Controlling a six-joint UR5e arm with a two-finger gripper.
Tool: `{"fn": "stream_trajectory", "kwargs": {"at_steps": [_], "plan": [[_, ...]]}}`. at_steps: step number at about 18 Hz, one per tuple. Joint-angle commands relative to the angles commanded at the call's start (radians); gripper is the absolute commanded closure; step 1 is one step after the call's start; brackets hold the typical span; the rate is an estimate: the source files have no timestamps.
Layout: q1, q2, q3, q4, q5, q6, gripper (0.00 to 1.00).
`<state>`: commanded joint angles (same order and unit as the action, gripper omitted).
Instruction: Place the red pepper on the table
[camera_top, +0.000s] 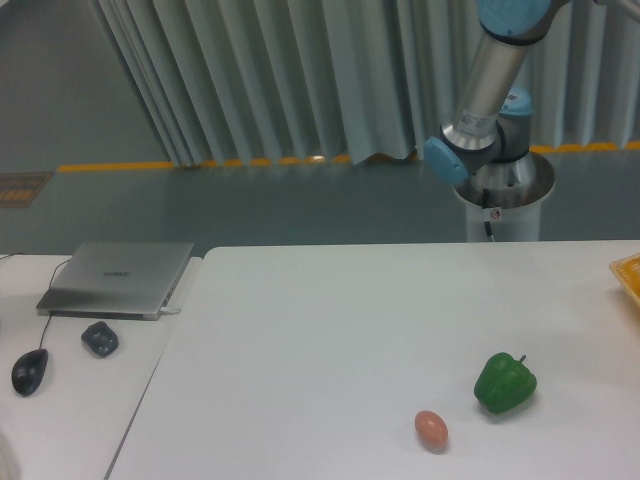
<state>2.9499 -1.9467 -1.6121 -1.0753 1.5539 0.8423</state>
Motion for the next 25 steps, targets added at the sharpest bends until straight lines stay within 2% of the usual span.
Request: {"fn": "stream_trajectory", "kwargs": {"at_steps": [4, 10, 16, 18, 19, 21, 22, 25], "plan": [[0.0, 0.0, -0.006, -0.002, 0.002, -0.035, 0.0], [0.011, -0.046, 0.008, 0.003, 0.0, -0.034, 0.0], [0.008, -0.055, 0.018, 0.0, 0.0, -0.029, 0.0], [0.008, -0.055, 0.017, 0.0, -0.002, -0.023, 0.08], [0.006, -0.057, 0.017, -0.002, 0.0, -0.025, 0.2], [0.005, -0.057, 0.008, -0.003, 0.0, -0.02, 0.24], [0.003, -0.057, 0.006, -0.005, 0.002, -0.019, 0.34], [0.002, -0.055, 0.007, -0.006, 0.002, -0.015, 0.36]]}}
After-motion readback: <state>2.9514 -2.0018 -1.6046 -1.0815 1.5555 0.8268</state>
